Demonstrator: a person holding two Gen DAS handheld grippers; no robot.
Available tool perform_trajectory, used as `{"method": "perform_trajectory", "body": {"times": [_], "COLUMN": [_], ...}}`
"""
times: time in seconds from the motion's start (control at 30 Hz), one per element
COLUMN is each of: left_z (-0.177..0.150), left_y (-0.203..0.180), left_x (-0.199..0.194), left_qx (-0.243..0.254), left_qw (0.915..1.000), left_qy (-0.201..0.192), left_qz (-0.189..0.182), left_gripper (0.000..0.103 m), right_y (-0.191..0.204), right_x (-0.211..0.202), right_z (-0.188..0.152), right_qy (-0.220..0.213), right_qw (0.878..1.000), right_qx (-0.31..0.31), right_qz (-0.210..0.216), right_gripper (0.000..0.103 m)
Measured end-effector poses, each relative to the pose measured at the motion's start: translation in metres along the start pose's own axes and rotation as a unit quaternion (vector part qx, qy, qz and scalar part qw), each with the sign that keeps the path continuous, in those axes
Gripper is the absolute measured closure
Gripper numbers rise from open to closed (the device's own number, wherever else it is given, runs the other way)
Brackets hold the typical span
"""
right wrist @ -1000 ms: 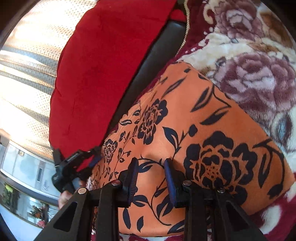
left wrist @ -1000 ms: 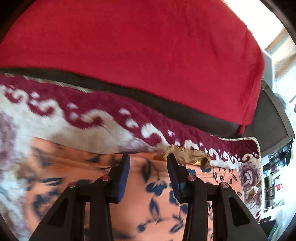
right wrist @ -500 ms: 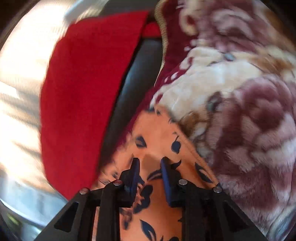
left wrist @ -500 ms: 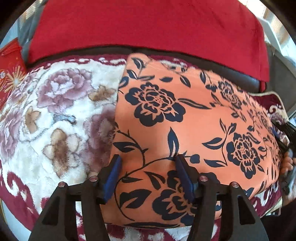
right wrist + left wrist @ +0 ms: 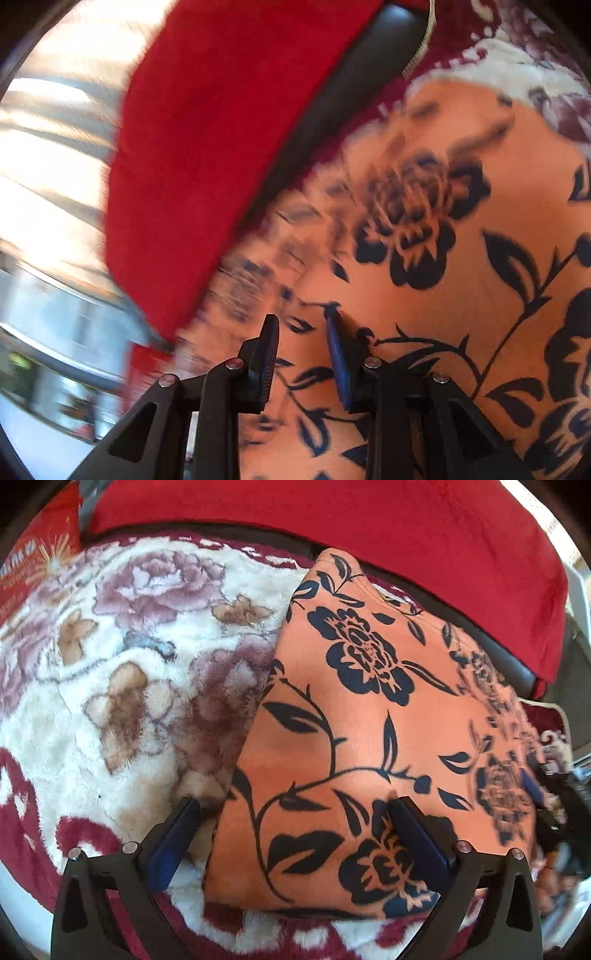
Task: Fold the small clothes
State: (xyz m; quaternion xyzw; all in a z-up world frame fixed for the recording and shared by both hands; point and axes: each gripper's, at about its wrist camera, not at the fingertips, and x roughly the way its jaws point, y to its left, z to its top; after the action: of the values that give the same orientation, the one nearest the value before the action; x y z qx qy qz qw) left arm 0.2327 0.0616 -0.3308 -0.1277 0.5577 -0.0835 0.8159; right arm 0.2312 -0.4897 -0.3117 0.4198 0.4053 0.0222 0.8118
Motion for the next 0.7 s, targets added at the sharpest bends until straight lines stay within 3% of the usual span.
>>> {"method": "perform_trajectory", "body": {"times": [0.03,0.07,0.1,0.17,0.3,0.37,0.47,0.5,0.53,0.6,0.7], "left_z": [0.0,-0.001,-0.004,-0.009,-0.031,-0.044,-0.059,-0.062,-0.061,-0.055,-0.057], "left_y": [0.002,0.004,0.005,0.0,-0.031,-0.06,-0.09,-0.093,-0.094,-0.086,-0.086], "left_x": [-0.007,-0.02,-0.037,-0.062,-0.076,-0.071,-0.049,-0.042,-0.025,-0.011,-0.015], "left_qx": [0.0,0.0,0.0,0.02,0.091,0.151,0.198,0.198,0.193,0.166,0.159], "left_qw": [0.9999,0.9991,0.9952,0.9852,0.9747,0.9716,0.9674,0.9684,0.9737,0.982,0.9825], "left_qy": [-0.009,-0.043,-0.095,-0.164,-0.198,-0.178,-0.137,-0.126,-0.09,-0.059,-0.076], "left_qz": [-0.005,0.003,0.021,0.046,0.048,0.04,0.079,0.084,0.081,0.067,0.06], "left_gripper": [0.0,0.0,0.0,0.0,0.0,0.0,0.0,0.0,0.0,0.0,0.0], "right_y": [0.004,0.009,0.014,0.016,0.019,0.016,0.005,-0.004,-0.007,-0.02,-0.03], "right_x": [-0.002,-0.005,-0.012,-0.023,-0.051,-0.063,-0.075,-0.075,-0.074,-0.062,-0.059], "right_z": [-0.003,-0.003,-0.006,-0.014,-0.037,-0.048,-0.057,-0.059,-0.059,-0.058,-0.057], "right_qy": [-0.006,-0.01,-0.012,-0.025,-0.037,-0.039,-0.043,-0.037,-0.03,0.002,0.007], "right_qw": [1.0,1.0,1.0,0.999,0.996,0.994,0.995,0.996,0.997,1.0,0.999], "right_qx": [-0.01,-0.018,-0.024,-0.026,-0.055,-0.068,-0.053,-0.04,-0.033,-0.015,0.016], "right_qz": [-0.008,-0.011,0.009,0.036,0.065,0.071,0.069,0.065,0.059,0.016,0.039], "right_gripper": [0.074,0.072,0.073,0.073,0.073,0.073,0.073,0.073,0.073,0.074,0.074]}}
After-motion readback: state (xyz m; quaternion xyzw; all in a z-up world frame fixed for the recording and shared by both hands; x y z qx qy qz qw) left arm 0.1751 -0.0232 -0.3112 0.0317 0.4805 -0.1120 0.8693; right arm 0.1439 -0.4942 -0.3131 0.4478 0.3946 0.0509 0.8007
